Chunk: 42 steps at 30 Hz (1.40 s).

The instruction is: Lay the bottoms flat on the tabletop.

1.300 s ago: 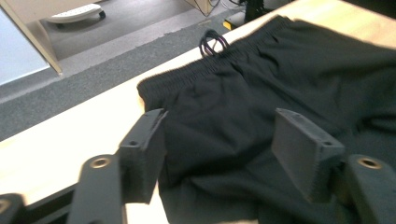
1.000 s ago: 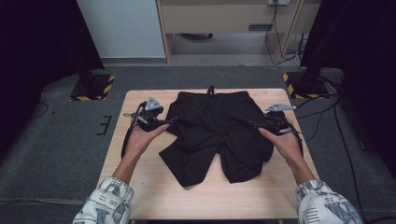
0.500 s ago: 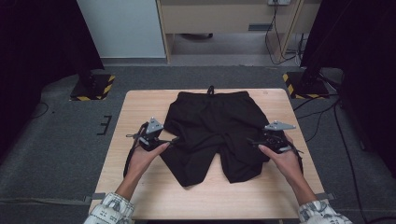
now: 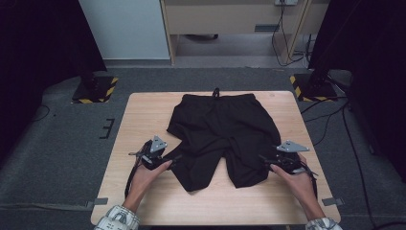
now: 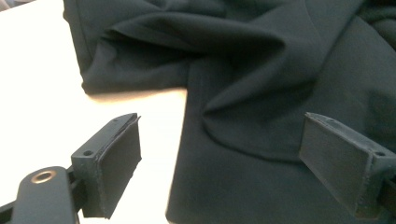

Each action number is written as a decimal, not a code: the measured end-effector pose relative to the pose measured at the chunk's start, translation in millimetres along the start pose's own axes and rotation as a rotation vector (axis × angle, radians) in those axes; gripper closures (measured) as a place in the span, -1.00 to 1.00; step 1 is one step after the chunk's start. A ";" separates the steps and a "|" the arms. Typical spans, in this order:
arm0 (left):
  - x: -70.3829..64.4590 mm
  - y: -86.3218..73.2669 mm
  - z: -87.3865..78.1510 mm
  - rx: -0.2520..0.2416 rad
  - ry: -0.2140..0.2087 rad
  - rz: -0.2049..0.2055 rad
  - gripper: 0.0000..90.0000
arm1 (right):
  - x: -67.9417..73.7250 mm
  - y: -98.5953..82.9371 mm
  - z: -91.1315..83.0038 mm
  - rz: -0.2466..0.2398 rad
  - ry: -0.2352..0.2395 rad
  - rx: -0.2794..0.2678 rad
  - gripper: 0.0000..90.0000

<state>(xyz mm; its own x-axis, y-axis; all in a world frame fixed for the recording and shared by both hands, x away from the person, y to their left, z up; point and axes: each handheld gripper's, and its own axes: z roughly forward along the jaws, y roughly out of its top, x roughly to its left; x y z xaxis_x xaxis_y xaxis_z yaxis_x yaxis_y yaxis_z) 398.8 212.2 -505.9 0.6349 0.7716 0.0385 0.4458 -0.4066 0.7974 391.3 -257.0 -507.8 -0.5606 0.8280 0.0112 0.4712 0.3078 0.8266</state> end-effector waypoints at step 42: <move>-14.9 -27.0 -5.0 0.146 -0.094 0.039 0.82 | 33.9 -24.4 11.7 -0.088 0.075 0.114 -0.14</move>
<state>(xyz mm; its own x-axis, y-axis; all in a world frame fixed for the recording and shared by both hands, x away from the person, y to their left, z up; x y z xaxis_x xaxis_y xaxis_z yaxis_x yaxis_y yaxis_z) 374.2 214.1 -525.0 0.7069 0.7073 0.0061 0.5021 -0.5079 0.7000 368.8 -231.0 -534.2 -0.6508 0.7591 -0.0131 0.4892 0.4325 0.7574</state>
